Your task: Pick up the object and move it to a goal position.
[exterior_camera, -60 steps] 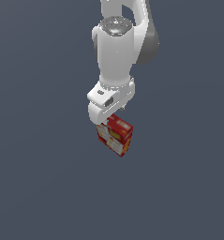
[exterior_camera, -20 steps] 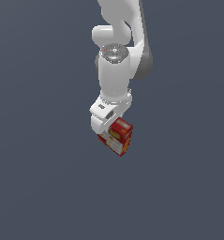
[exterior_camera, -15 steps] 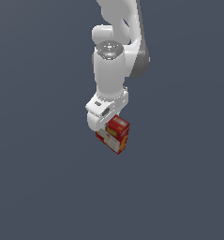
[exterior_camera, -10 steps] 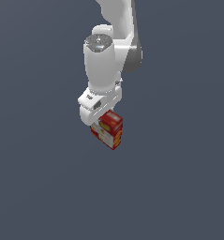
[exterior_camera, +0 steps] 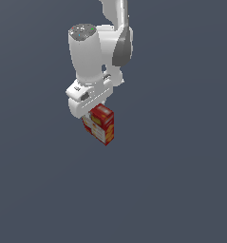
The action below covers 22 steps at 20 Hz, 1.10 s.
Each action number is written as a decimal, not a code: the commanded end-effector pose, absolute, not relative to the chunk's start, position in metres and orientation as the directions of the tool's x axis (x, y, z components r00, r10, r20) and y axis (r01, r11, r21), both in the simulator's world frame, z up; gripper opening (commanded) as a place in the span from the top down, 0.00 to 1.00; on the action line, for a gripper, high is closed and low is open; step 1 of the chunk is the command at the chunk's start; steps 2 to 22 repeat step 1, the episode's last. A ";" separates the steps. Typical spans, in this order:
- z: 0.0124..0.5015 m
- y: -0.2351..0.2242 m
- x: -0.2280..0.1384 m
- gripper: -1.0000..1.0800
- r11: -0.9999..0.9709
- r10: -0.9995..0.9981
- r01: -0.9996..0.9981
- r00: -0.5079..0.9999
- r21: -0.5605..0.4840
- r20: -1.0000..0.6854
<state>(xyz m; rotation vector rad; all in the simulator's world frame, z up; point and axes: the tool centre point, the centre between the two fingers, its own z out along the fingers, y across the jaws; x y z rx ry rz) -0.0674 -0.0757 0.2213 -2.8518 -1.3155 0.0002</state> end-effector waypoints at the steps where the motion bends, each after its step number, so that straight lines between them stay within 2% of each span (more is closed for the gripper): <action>1: 0.223 -0.078 -0.069 1.00 -0.648 0.762 0.762 0.648 0.000 0.000; 22: 0.223 -0.078 -0.069 1.00 -0.648 0.762 0.762 0.648 0.000 0.000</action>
